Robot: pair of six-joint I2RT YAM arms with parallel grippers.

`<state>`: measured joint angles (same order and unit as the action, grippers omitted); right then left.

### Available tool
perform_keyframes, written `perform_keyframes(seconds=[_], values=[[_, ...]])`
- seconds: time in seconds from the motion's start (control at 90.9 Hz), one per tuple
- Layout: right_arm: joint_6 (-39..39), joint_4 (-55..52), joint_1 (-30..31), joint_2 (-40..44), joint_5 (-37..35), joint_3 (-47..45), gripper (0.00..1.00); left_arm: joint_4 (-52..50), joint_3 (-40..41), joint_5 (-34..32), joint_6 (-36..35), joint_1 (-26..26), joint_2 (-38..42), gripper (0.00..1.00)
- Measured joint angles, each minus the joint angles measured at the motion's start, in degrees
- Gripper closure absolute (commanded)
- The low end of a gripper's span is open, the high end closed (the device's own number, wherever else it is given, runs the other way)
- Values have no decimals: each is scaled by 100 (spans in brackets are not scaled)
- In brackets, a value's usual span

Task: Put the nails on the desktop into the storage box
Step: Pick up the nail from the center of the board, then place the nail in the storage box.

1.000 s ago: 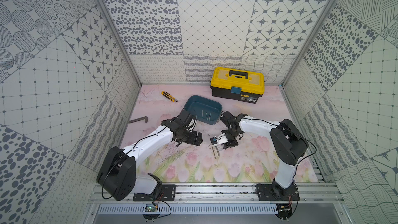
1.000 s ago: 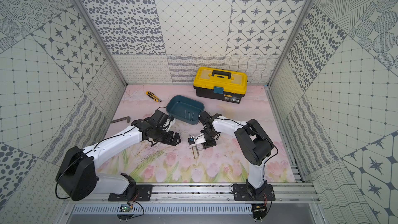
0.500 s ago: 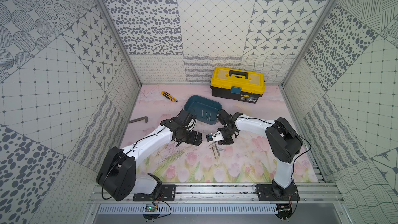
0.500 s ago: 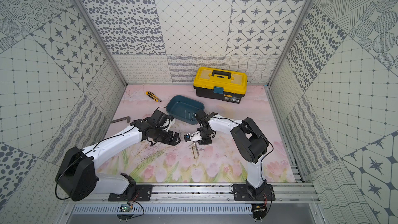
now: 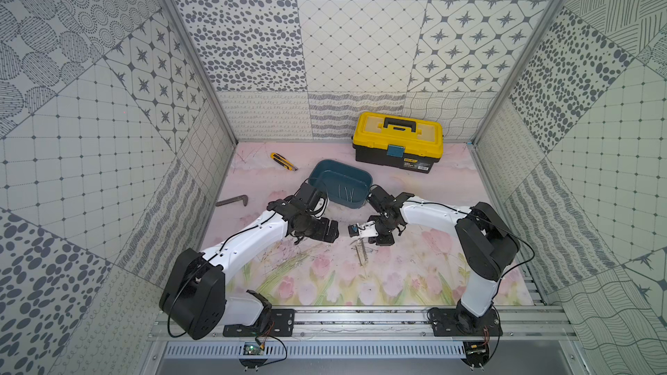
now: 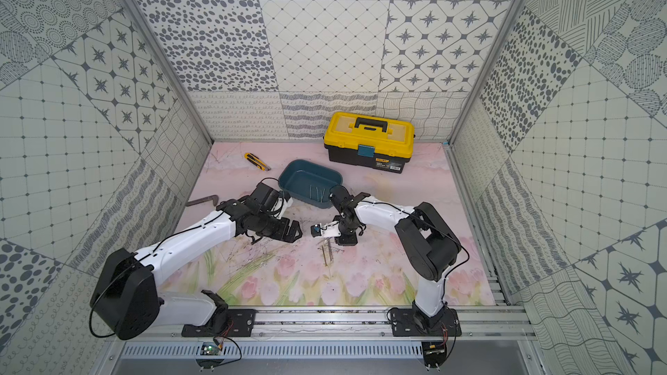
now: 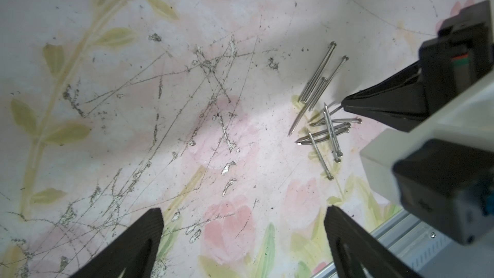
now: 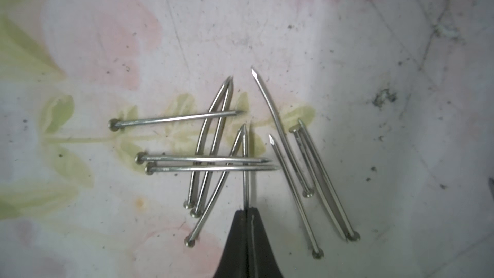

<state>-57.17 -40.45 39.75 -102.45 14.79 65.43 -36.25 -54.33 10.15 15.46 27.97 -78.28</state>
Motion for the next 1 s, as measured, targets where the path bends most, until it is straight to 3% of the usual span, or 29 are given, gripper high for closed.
perform_keyframes(seconds=[0.253,0.418,0.649,0.858,1.001], values=[[782,136,-219,909,341,-2,100,225,-59,256,286,-247,221,0],[1690,446,-334,1158,575,-2,100,463,-79,516,595,-540,402,1],[4308,1493,-448,927,647,304,100,579,-232,730,839,-776,483,0],[7018,2352,-444,-37,293,1272,100,557,-269,763,905,-866,540,0],[8288,2437,-323,-730,-92,2070,100,496,-247,741,962,-909,684,0]])
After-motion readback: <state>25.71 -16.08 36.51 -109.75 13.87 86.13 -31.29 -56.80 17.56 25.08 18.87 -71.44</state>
